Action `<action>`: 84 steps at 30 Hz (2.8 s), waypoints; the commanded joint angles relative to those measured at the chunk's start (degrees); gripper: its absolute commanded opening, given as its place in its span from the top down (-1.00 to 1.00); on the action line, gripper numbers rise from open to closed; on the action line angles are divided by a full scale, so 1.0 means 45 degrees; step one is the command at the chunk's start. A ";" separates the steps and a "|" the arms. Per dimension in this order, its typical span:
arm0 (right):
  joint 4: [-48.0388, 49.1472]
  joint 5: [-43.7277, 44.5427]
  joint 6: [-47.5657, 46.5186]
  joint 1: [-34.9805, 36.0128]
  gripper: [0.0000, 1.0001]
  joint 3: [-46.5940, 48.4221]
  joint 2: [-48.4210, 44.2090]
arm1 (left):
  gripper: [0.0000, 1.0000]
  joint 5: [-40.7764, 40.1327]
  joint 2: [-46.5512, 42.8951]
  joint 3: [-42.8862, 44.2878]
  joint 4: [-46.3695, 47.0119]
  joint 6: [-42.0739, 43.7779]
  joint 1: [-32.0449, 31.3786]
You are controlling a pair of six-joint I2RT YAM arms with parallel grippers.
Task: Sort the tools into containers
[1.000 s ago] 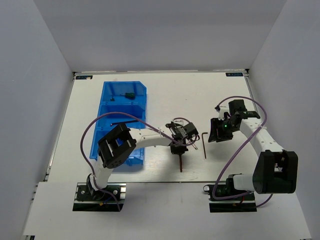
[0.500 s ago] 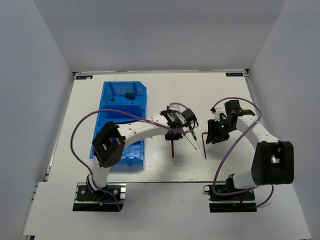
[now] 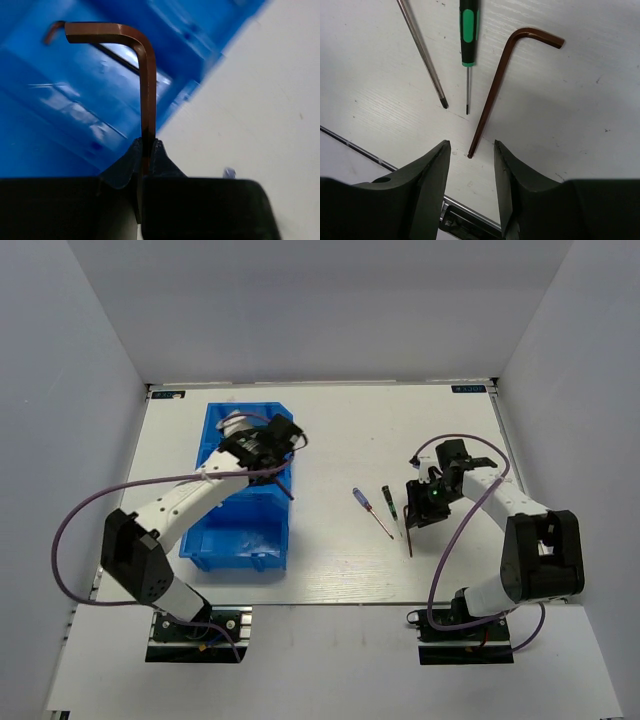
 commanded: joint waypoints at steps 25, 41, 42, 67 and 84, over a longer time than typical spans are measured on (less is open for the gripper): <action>0.1350 0.2430 -0.0132 0.0989 -0.06 0.1444 0.2408 | -0.27 0.1444 0.0450 -0.1590 0.1668 -0.4277 0.3998; 0.1274 0.6376 0.2524 0.2865 0.48 0.1211 0.3855 | -0.45 0.2303 -0.3628 -0.2856 0.3250 0.2557 0.3626; 0.1330 0.6318 0.2699 0.2981 0.53 0.0843 0.3875 | -0.45 0.2304 -0.4386 -0.2995 0.3076 0.2773 0.3626; 0.0217 -0.0104 0.0064 0.3138 1.00 0.7399 0.3523 | -0.43 0.6599 -0.8240 -0.5026 0.4576 0.6096 0.3626; 0.7213 -0.4795 0.1315 0.7024 1.00 1.5792 0.9942 | -0.43 0.8026 -1.0175 -0.5398 0.5752 0.6760 0.3626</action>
